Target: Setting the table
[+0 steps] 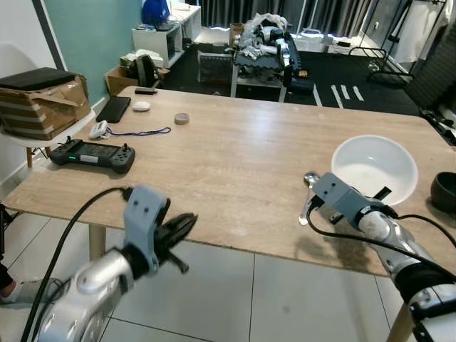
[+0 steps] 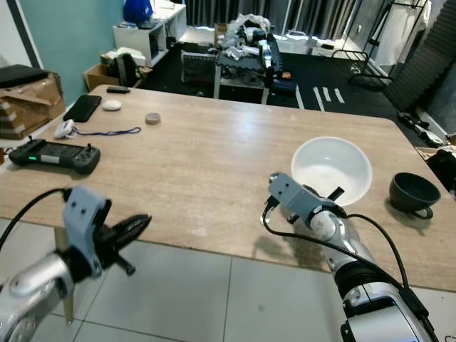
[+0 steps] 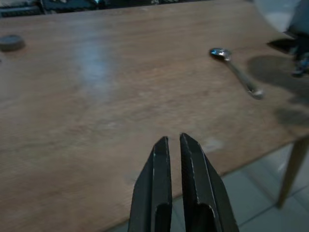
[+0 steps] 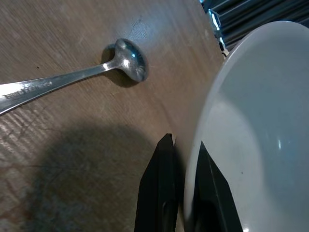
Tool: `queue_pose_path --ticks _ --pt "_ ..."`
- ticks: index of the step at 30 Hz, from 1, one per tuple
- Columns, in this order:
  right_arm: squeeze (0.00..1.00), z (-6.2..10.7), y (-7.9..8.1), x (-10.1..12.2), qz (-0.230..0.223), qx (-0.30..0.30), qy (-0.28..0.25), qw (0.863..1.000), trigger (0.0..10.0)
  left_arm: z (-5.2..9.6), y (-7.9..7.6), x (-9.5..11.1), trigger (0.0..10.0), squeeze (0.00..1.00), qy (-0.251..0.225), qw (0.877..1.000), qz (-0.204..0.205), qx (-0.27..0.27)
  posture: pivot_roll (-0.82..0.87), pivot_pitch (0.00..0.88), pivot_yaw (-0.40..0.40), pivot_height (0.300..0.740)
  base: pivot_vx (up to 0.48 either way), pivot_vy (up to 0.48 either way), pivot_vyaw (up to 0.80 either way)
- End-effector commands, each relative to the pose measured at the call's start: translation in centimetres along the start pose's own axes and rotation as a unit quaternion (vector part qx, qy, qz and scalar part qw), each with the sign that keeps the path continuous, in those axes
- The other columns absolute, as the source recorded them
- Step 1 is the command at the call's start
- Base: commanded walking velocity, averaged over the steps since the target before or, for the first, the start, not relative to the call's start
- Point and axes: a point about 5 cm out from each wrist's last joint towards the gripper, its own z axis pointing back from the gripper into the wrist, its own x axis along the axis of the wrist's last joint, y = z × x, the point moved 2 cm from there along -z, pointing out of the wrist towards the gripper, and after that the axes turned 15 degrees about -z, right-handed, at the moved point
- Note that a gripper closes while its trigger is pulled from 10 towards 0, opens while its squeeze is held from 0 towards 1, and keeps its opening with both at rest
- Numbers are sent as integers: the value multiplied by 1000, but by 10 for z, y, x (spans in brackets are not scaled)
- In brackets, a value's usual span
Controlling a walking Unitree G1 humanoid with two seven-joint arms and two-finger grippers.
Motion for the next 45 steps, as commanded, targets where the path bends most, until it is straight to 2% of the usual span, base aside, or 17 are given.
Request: queue_pose_path --ticks 1,2,4,5,7,11,13,20,23,24,28,35,45 --pt "0 6 5 -19 -6 1 21 1000 10000 -7 6 -11 10000 0 24 1000 -14 15 54 187 91 740 0 0 0" --pt "0 6 5 -19 -6 1 21 1000 10000 -7 6 -11 10000 0 24 1000 -14 15 54 187 91 740 0 0 0" --pt "0 9 7 -27 -19 2 28 999 10000 -21 13 -12 10000 0 27 999 -17 37 38 164 106 740 0 0 0" --pt "0 9 7 -27 -19 2 28 999 10000 -21 13 -12 10000 0 27 999 -17 37 38 164 106 740 0 0 0" --pt "0 13 10 -32 -57 0 23 998 10000 -35 19 -5 10000 0 14 999 -15 49 20 148 116 740 0 0 0" --pt "0 15 7 -32 -85 -14 15 996 10000 -39 25 7 10000 0 -9 998 -10 60 16 132 123 740 0 0 0" --pt "0 16 5 -31 -106 -22 5 994 10000 -40 32 13 10000 0 -18 997 -21 70 19 127 123 740 0 0 0" --pt "0 16 7 -24 -142 -36 -21 989 10000 -38 45 23 10000 0 -35 994 -33 97 31 115 119 740 0 0 0" --pt "0 16 9 -14 -189 -41 -48 980 10000 -37 50 18 10000 0 -26 992 -27 119 32 113 114 740 0 0 0" --pt "0 15 11 -6 -247 -46 -67 966 10000 -35 54 13 10000 0 -15 990 -11 143 37 113 105 740 0 0 0" --pt "0 16 15 2 -301 -50 -86 949 10000 -32 55 7 10000 0 -7 987 8 161 38 112 101 740 0 0 0" --pt "0 16 23 8 -318 -43 -95 942 10000 -30 57 3 10000 0 4 984 6 176 43 113 95 740 0 0 0" --pt "0 19 23 5 -327 -40 -93 940 10000 -30 60 -1 10000 0 13 981 21 194 41 121 91 740 0 0 0"
